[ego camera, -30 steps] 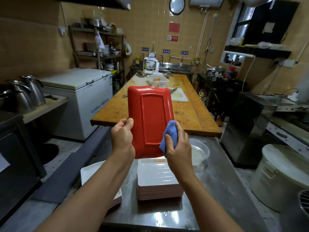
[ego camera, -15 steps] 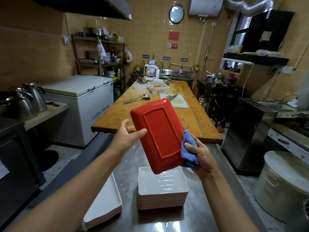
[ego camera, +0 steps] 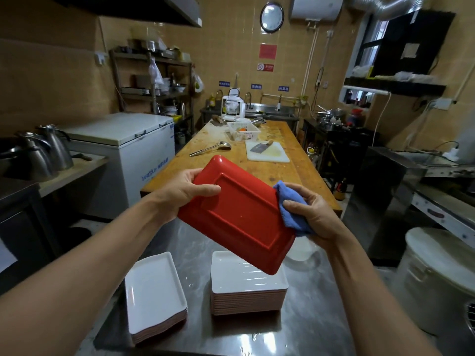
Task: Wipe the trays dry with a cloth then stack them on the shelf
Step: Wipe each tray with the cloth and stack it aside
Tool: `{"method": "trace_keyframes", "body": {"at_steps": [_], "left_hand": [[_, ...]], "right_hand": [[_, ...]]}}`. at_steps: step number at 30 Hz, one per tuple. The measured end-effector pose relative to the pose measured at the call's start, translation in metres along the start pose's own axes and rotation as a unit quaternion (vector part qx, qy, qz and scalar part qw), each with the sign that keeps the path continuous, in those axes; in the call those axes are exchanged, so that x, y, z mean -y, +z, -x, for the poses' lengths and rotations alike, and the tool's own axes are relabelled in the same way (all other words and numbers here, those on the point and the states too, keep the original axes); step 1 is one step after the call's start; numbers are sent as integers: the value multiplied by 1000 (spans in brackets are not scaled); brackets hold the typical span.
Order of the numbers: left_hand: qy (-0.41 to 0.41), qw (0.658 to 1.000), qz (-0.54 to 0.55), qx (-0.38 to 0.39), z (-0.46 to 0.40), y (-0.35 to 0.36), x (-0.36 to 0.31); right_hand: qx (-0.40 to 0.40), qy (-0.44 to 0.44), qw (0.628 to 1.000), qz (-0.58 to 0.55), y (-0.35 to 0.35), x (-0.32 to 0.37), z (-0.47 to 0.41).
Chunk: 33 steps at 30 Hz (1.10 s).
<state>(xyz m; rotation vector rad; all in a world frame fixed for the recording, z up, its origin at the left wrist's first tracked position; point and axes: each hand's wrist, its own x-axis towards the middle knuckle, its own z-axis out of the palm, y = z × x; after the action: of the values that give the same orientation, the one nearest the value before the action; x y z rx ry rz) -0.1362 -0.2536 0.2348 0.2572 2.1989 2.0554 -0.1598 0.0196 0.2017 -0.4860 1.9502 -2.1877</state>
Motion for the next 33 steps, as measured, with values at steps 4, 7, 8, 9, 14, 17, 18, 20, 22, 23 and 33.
{"method": "trace_keyframes", "body": {"at_steps": [4, 7, 8, 9, 14, 17, 18, 20, 22, 23, 33], "left_hand": [[-27, 997, 64, -45, 3, 6, 11], [-48, 992, 83, -77, 4, 12, 13], [-55, 990, 88, -90, 3, 14, 13], [-61, 988, 92, -103, 3, 15, 14], [-102, 972, 136, -163, -2, 19, 22], [-121, 962, 168, -177, -3, 22, 22], [-126, 959, 177, -181, -3, 24, 23], [-133, 952, 199, -189, -2, 30, 24], [-130, 950, 216, -187, -2, 39, 25], [-125, 950, 220, -183, -1, 43, 25], [-49, 954, 226, -192, 6, 52, 37]], "right_hand": [[-112, -123, 955, 246, 14, -3, -6], [-168, -197, 876, 407, 20, -13, -2], [-165, -197, 864, 434, 21, -18, 1], [-157, -190, 858, 451, 22, -23, 6], [-124, -180, 838, 500, 27, -44, 27], [-140, -192, 819, 522, 28, -51, 33], [-154, -198, 810, 530, 30, -53, 34], [-175, -223, 782, 555, 40, -53, 34], [-174, -252, 749, 587, 58, -53, 33], [-166, -262, 743, 593, 68, -53, 32], [-73, -217, 776, 587, 110, -32, -2]]}}
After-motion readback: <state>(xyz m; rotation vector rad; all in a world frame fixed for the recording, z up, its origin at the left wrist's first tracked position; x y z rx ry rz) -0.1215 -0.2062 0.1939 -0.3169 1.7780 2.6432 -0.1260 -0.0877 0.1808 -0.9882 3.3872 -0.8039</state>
